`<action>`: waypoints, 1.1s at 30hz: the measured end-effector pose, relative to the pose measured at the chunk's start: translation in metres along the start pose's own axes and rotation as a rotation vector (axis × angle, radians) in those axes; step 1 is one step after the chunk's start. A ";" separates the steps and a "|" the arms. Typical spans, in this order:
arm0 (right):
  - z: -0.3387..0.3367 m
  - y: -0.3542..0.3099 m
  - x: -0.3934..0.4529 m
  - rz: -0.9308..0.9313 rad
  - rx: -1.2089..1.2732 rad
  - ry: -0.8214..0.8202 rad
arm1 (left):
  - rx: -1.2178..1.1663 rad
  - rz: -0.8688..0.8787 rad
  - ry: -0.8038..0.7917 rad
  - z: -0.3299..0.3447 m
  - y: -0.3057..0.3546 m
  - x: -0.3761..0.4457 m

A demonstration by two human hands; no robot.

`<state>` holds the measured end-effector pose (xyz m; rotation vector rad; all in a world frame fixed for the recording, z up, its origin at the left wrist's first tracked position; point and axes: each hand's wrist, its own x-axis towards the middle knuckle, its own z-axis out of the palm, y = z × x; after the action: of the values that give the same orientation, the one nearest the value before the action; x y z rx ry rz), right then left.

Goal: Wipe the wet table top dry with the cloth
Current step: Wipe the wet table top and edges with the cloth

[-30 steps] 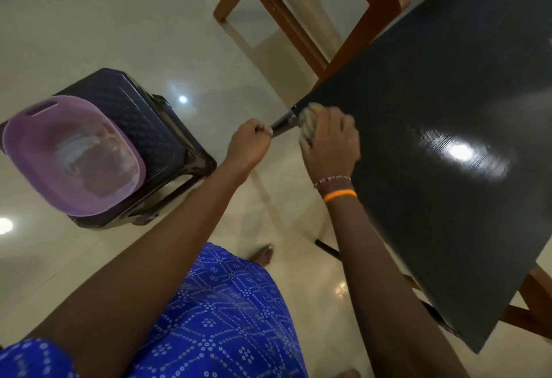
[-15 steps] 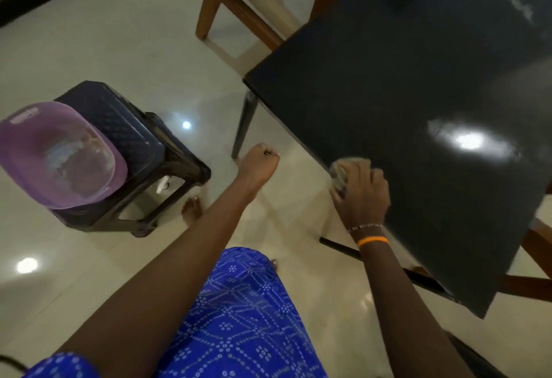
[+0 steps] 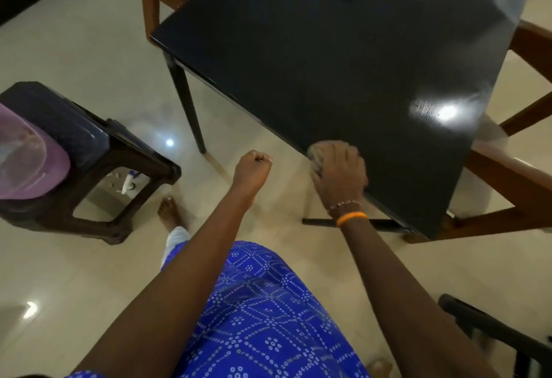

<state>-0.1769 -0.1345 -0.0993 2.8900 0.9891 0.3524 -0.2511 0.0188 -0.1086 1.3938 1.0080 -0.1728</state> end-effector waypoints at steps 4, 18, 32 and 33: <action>-0.002 -0.051 0.047 -0.046 0.070 -0.109 | -0.007 -0.004 0.013 0.014 -0.014 -0.019; 0.000 0.125 -0.102 -0.078 -0.154 0.110 | 0.172 -0.022 -0.287 0.080 0.014 -0.051; -0.012 0.078 -0.072 0.049 -0.089 0.026 | 0.283 -0.020 -0.378 0.113 0.012 -0.068; -0.013 0.066 -0.056 0.021 -0.052 -0.019 | 0.283 -0.018 -0.359 0.114 0.012 -0.067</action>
<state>-0.1832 -0.2213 -0.0884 2.8538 0.9329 0.3455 -0.2284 -0.1062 -0.0716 1.5402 0.7142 -0.5770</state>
